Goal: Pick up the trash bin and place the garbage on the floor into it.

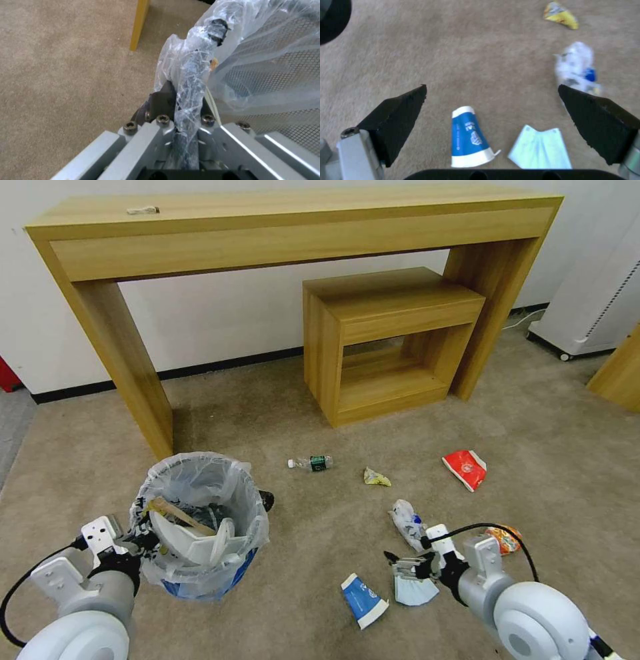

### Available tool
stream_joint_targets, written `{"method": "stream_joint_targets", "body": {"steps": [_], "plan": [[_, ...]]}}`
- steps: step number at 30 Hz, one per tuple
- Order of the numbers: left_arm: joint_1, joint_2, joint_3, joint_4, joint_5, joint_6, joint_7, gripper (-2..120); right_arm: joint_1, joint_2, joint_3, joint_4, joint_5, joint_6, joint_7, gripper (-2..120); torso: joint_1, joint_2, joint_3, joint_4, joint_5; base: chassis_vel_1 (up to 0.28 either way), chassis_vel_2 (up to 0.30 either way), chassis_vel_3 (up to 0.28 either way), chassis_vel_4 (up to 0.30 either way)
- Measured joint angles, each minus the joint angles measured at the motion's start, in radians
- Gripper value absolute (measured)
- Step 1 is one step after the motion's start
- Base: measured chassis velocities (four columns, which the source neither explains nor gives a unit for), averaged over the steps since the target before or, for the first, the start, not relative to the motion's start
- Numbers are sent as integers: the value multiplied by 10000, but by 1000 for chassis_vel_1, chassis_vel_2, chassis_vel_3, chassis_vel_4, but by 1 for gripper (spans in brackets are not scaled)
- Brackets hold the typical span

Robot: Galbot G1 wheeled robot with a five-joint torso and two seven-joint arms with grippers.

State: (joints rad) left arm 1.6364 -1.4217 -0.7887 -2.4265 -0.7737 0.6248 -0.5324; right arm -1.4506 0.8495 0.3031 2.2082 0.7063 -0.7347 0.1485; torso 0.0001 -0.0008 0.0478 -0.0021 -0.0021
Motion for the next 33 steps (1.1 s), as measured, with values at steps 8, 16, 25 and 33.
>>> {"method": "stream_joint_targets", "body": {"steps": [8,16,25,33], "plan": [[169,-28,-79,-186,84,66,-24,1,1172,270,-1450,-1561,-491,-5,208,100,0,1,0,1,2,0,0,0,0],[204,-119,-29,-188,241,70,-38,1,1976,459,-1818,-3086,-1815,-33,-1477,100,0,0,1,0,1,0,0,0,0],[174,-247,69,-124,396,72,-57,1,3014,783,-2298,-4293,-2978,-28,-4509,100,0,1,1,0,-1,0,0,0,0],[151,-285,69,-48,449,66,-60,1,3594,1299,-3059,-5727,-3406,-22,-4773,100,0,0,1,1,2,0,0,0,0]]}}
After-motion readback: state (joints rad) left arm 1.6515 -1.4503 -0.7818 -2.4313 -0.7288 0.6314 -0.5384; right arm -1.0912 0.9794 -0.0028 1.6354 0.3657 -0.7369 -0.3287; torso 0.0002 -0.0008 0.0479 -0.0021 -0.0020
